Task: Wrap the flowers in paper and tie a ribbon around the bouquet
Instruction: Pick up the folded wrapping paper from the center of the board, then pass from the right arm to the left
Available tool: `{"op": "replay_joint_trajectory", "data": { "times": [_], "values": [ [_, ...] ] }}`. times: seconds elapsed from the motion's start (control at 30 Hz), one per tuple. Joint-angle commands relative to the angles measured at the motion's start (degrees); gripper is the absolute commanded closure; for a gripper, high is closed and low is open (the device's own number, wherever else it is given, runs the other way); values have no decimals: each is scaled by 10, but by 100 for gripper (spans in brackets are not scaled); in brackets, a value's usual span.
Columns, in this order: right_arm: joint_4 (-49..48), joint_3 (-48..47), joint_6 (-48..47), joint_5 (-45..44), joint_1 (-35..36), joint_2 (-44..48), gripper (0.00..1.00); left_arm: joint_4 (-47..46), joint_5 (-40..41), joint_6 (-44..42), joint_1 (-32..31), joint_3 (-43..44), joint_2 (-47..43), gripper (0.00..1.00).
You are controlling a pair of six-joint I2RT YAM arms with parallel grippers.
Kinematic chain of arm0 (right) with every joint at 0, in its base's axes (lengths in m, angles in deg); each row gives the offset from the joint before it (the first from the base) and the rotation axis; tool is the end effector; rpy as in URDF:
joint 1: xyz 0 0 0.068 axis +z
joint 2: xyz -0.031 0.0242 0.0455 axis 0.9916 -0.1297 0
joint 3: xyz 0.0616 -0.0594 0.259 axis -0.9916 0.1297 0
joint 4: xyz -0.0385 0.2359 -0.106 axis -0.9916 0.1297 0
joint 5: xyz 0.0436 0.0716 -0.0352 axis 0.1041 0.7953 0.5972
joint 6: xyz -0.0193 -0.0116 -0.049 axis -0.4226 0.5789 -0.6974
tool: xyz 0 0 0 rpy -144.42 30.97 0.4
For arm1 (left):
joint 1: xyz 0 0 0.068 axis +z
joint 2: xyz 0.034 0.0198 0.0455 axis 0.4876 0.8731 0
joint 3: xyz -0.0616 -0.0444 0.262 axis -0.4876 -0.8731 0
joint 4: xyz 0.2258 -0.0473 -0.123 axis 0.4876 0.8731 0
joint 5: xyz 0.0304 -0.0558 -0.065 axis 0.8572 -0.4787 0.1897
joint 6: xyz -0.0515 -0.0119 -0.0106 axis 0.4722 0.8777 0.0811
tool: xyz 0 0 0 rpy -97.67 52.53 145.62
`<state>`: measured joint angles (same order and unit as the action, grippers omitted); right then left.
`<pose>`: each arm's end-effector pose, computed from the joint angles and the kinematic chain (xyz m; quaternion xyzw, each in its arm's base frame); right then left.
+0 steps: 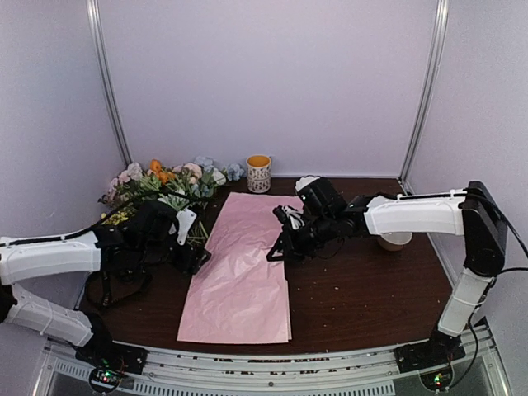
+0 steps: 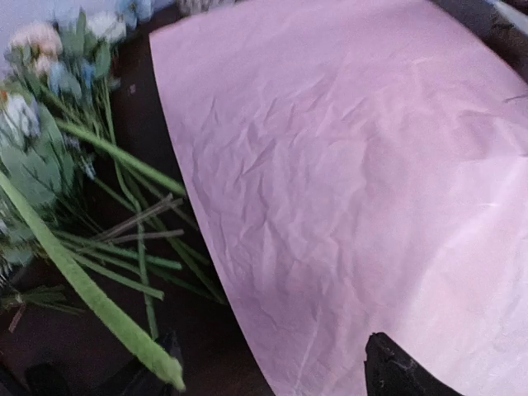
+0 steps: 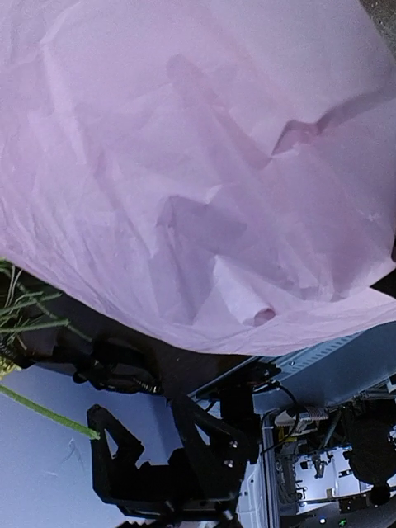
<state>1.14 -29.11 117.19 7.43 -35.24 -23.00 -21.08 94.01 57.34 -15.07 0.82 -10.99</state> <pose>0.2428 0.2947 0.2142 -0.1729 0.8766 0.4473 0.0408 0.1863 -0.1740 0.2104 0.2018 0.9032 -0.1241 0.3578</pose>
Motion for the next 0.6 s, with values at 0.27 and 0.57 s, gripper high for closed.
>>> {"op": "replay_joint_trajectory", "data": {
  "times": [0.27,0.57],
  "values": [
    [-100,-51,144,-54,13,69,100,29,-40,-233,-220,-6,-236,12],
    [-91,-64,141,-73,18,72,100,26,20,-315,-291,23,-161,4]
  ]
}}
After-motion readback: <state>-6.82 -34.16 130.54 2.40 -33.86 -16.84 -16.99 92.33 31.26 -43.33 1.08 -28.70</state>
